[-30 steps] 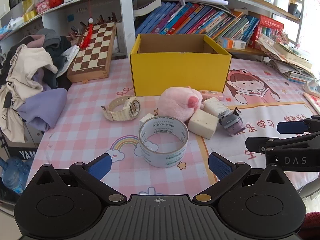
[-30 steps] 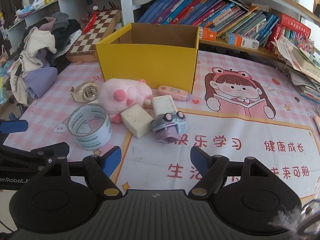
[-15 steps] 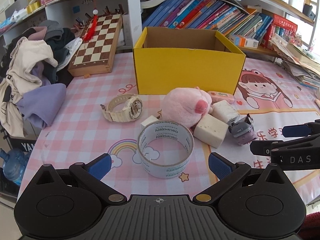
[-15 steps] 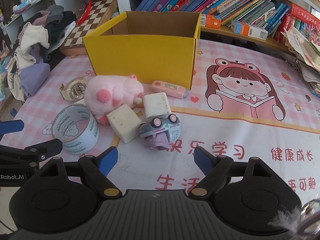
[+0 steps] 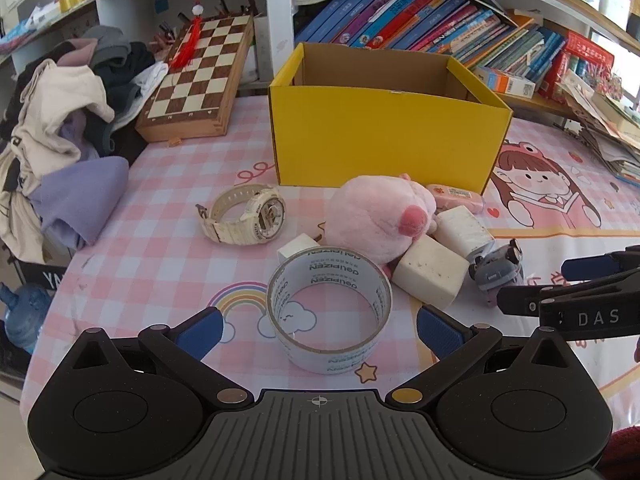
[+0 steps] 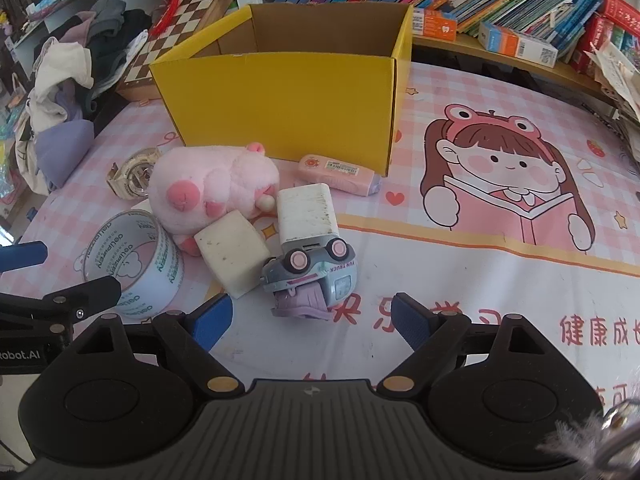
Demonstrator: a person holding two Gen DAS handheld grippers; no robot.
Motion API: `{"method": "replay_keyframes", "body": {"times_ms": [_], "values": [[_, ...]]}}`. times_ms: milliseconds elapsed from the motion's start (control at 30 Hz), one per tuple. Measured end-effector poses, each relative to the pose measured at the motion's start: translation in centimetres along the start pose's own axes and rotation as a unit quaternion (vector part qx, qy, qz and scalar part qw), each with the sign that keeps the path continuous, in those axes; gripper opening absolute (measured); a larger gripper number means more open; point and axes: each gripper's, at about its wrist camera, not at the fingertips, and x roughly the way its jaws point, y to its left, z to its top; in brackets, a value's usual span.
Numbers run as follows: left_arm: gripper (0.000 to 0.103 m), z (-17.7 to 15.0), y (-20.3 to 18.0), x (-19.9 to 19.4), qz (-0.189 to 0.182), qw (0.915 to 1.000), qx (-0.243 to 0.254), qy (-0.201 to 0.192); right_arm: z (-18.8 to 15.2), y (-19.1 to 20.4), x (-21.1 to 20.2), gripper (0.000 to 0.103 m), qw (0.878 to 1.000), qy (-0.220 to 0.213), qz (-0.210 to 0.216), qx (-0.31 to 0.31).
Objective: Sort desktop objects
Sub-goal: 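Move the left tool toward the clear tape roll while the right tool approaches the grey toy car, then close the left tool on the tape roll while the right tool grasps the toy car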
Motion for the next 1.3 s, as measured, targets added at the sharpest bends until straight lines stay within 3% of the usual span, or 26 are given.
{"method": "replay_keyframes", "body": {"times_ms": [967, 1100, 1167, 1233, 1300], "values": [[0.102, 0.9, -0.7, 4.6, 0.011, 0.9982, 0.022, 0.054, 2.2, -1.6, 3.7, 0.083, 0.999, 0.042, 0.024, 0.015], [0.102, 0.9, -0.8, 4.9, 0.008, 0.9979, 0.025, 0.058, 2.2, -1.6, 4.0, 0.078, 0.998, 0.046, 0.028, 0.013], [0.101, 0.8, -0.9, 5.0, 0.009, 0.9977, 0.028, 0.060, 2.2, -1.6, 4.0, 0.073, 0.998, 0.048, 0.030, 0.013], [0.099, 0.7, -0.8, 5.1, 0.009, 0.9976, 0.028, 0.063, 2.2, -1.5, 4.1, 0.060, 0.998, 0.050, 0.031, 0.013], [0.099, 0.7, -0.7, 5.2, 0.008, 0.9975, 0.025, 0.065, 2.1, -1.5, 4.0, 0.060, 0.998, 0.050, 0.031, 0.014]]}}
